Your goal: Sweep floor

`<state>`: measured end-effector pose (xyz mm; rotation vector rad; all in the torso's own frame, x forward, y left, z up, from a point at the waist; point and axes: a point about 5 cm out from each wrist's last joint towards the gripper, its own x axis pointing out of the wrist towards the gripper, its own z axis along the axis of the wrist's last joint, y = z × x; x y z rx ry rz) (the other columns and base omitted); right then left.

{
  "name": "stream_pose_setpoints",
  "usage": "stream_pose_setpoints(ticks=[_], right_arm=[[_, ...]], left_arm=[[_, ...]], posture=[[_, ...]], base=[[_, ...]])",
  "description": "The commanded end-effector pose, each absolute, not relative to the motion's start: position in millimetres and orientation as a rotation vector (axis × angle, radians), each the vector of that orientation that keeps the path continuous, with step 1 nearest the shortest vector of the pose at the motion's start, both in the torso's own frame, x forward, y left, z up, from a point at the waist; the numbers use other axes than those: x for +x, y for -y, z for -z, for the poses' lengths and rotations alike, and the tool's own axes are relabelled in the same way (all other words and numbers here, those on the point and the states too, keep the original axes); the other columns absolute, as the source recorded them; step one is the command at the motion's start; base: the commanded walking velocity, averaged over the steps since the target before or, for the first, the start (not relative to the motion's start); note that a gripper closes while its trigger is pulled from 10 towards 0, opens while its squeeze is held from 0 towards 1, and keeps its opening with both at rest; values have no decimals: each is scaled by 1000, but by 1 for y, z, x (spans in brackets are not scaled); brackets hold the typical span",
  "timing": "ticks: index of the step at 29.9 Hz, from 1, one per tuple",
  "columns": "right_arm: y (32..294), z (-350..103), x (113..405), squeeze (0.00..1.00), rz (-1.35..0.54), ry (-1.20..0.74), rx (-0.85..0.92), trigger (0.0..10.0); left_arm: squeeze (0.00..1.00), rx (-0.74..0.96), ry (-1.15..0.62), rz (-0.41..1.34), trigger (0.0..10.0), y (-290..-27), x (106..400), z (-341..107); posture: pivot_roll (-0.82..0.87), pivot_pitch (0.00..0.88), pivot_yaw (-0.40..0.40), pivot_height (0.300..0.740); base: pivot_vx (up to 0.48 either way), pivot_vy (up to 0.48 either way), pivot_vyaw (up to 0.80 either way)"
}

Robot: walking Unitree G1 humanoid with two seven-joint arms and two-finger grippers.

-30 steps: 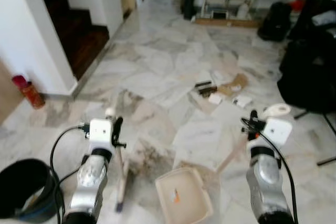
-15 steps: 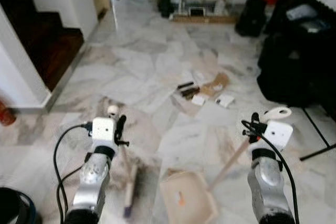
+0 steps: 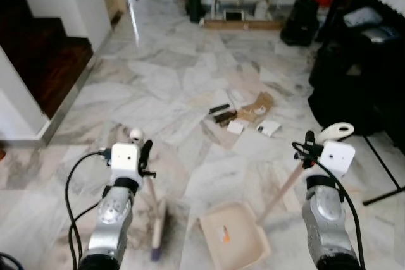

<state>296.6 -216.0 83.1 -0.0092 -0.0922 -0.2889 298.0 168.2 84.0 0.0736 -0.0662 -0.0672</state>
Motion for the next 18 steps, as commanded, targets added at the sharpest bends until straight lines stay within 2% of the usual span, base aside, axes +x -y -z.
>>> stream_pose_setpoints(ticks=[1,18], right_arm=[[219,-87,298,0,304,110,-18,10000],[218,-86,298,0,311,103,-9,10000]], left_arm=[[0,64,114,89,10000,-161,302,-93],[0,64,114,99,10000,-159,303,-93]], posture=[[-36,0,13,740],[-30,0,9,740]], base=[[345,0,0],[346,0,0]])
